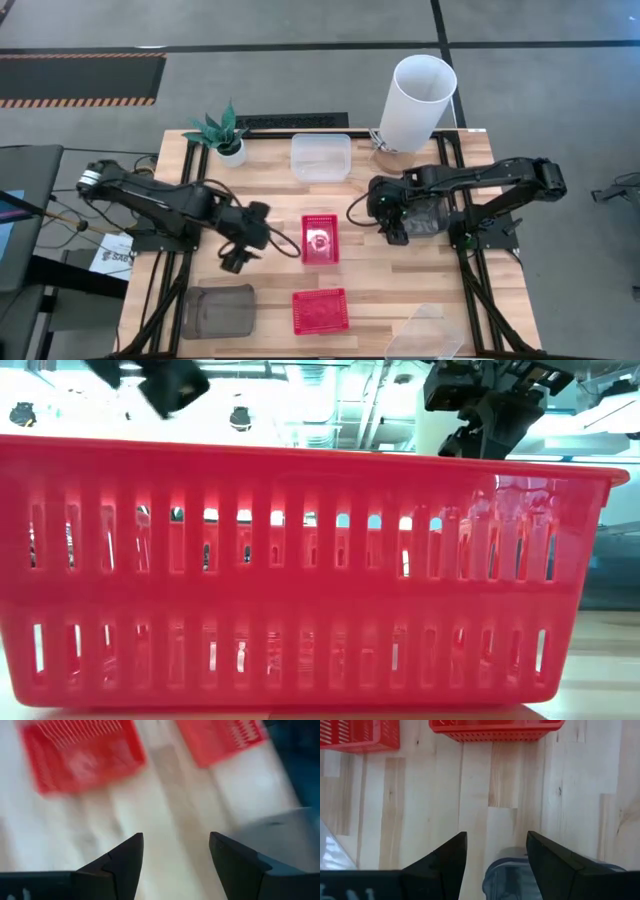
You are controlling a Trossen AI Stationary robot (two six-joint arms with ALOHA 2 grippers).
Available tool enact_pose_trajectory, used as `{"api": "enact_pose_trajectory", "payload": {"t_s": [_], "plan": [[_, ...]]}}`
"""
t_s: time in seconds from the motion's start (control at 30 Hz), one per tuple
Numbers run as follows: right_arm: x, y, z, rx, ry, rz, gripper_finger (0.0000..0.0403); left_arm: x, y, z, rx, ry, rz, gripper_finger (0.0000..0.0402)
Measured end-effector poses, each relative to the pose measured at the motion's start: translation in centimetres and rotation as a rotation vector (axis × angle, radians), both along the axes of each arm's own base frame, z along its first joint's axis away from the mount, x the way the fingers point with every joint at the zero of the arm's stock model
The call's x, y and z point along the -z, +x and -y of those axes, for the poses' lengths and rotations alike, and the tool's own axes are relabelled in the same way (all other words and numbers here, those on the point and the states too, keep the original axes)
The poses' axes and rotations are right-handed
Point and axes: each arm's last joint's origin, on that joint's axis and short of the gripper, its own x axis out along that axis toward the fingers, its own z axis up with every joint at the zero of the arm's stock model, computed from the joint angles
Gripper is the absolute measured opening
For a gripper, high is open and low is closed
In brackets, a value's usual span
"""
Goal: Stack baskets by color
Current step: Stack the left gray bin on top of the right gray stacked bins
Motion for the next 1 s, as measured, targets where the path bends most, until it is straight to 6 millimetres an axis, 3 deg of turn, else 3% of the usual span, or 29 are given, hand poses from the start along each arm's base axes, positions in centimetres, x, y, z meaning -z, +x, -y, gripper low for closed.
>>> {"api": "enact_pose_trajectory", "payload": {"t_s": [0.1,0.3,0.5,0.73,1.0], "plan": [[-0.1,0.1,0.0,0.028,0.013,0.009,0.0226,1.0,-1.4,0.8,-0.095,-0.093,-0.089,0.0215],[0.0,0.0,-0.6,0.064,0.045,-0.014,0.0226,5.8,-4.2,2.6,-0.174,-0.093,-0.295,0.0215],[0.0,0.1,-1.1,0.045,0.051,-0.007,0.0226,8.9,-5.2,3.2,-0.197,-0.096,-0.335,0.0215],[-0.3,0.5,-1.1,0.053,0.058,0.044,0.0226,10.2,-5.7,3.6,-0.182,-0.144,-0.359,0.0215],[-0.4,0.9,-1.1,0.068,0.067,0.080,0.0226,10.2,-5.4,4.9,-0.160,-0.207,-0.297,0.0215]]}}
